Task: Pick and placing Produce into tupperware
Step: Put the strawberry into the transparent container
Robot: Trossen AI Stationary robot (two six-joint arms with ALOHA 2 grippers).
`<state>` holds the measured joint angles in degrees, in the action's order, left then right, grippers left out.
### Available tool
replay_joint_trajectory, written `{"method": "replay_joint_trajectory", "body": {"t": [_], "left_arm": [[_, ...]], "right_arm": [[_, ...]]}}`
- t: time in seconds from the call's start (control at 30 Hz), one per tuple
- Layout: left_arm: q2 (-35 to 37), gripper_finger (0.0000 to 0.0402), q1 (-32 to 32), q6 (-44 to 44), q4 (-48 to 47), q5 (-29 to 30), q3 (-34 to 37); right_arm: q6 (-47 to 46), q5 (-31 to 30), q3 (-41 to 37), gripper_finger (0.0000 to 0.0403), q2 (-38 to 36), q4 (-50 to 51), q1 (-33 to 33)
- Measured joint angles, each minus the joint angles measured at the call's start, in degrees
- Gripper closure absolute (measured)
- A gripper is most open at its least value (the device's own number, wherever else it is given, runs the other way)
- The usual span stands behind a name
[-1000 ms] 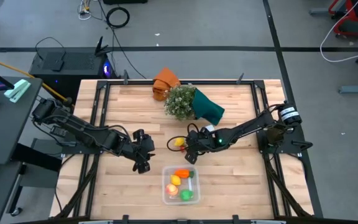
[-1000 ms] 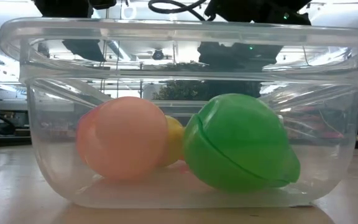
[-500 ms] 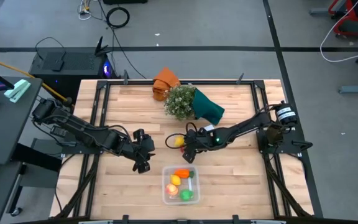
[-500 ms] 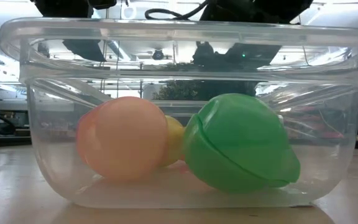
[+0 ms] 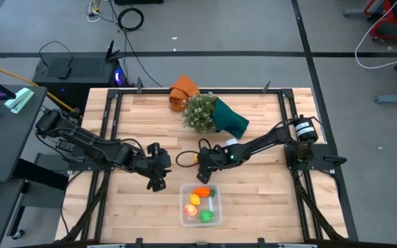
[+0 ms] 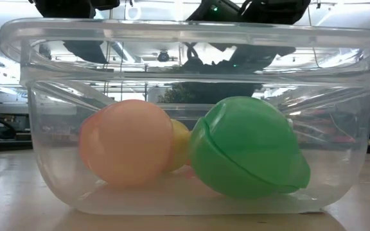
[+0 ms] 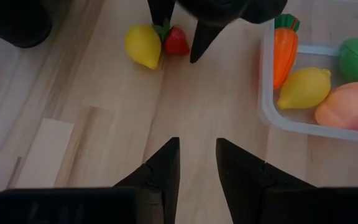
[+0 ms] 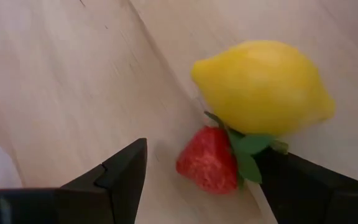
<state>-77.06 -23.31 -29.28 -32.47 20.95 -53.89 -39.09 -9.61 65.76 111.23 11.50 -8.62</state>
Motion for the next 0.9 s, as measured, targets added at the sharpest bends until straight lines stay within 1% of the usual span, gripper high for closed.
{"method": "replay_joint_trajectory", "body": {"t": [0.13,0.23,0.5,0.9], "left_arm": [[0.0,0.0289,0.0,0.0,-0.2,0.0,0.0],[0.0,0.0287,0.0,0.0,-0.6,0.0,0.0],[0.0,0.0290,0.0,0.6,-0.5,0.0,0.0],[0.0,0.0290,0.0,0.8,-0.5,0.0,0.0]], "right_arm": [[0.2,-0.3,0.8,0.0156,1.0,-0.2,0.0],[0.2,-0.3,0.8,0.0168,1.0,-0.2,0.1],[0.8,1.2,0.7,0.0223,0.7,0.7,0.4],[0.7,2.3,0.7,0.0289,0.7,1.4,0.3]]}}
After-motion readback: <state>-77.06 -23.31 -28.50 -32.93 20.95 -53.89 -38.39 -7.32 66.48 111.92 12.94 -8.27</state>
